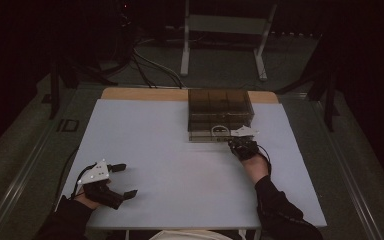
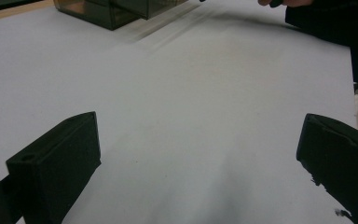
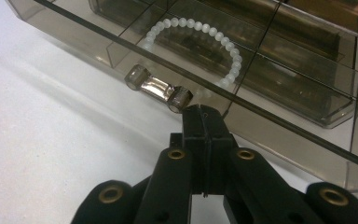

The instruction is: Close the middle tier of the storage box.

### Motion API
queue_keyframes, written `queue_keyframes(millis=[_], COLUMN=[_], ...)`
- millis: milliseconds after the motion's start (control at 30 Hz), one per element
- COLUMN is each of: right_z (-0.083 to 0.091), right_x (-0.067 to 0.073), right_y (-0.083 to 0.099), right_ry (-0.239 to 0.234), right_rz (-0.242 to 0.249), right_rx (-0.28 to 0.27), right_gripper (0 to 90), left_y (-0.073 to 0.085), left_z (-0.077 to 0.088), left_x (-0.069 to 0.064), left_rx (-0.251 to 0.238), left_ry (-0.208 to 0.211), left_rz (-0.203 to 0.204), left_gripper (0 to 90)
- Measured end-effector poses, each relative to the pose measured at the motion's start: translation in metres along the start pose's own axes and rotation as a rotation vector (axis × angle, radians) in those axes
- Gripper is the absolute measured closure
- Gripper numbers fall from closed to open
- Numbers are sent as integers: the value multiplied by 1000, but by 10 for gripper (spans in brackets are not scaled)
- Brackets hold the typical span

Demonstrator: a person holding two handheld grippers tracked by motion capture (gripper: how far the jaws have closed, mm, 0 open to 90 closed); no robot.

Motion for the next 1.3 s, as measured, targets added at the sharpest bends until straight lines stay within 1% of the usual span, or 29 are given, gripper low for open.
queue_keyframes(millis=[367,900,1300], right_z=[-2,-2,-2], right_x=[0,-3,-9], right_y=[-5,-7,-9], right_ry=[1,6,16], right_rz=[2,-8,-14], right_rx=[-8,-11,-15], right_gripper=[897,897,898], left_y=[0,0,0], left_z=[0,0,0], left_x=[0,0,0], left_rx=[1,2,1], left_ry=[0,0,-1], left_rz=[0,0,2], left_gripper=[10,10,10])
Point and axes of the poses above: each handheld gripper's, and its own axes: z roughly backward along the jaws, y roughly out of its underside, x roughly to its left, the point moved 1 cm from there along -z, roughly forward along the jaws, and after that the axes turned 10 degrees about -y, right-handed, at the moved point
